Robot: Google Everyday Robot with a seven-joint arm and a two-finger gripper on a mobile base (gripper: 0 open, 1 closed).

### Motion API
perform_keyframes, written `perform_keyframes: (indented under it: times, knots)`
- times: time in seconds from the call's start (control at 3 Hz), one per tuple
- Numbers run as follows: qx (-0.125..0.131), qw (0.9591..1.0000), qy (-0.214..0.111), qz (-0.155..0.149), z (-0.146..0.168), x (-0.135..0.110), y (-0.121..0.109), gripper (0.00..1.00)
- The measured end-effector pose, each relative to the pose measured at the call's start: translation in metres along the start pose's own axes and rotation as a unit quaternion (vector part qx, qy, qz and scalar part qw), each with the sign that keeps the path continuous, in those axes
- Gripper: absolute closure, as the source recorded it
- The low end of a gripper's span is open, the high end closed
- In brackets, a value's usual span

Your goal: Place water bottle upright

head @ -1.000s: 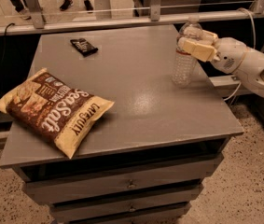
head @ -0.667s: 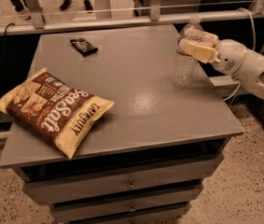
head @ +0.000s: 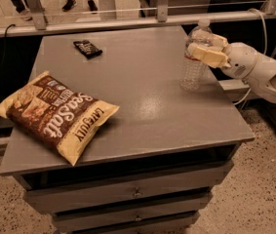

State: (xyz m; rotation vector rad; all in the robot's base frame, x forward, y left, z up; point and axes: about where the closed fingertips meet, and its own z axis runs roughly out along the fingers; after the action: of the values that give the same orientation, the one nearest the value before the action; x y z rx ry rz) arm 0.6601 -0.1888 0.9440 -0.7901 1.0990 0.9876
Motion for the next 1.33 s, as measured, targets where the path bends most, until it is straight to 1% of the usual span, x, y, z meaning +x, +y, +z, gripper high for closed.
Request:
perform_keyframes:
  times: [0.67,1.0,1.33]
  knots:
    - [-0.005,1.0,0.0,-0.004,0.001,0.0,0.001,0.15]
    - [-0.013,0.9997,0.003,-0.019,-0.006,-0.002,0.006,0.0]
    - [-0.014,0.9985,0.033,-0.042,-0.022,-0.01,0.009,0.0]
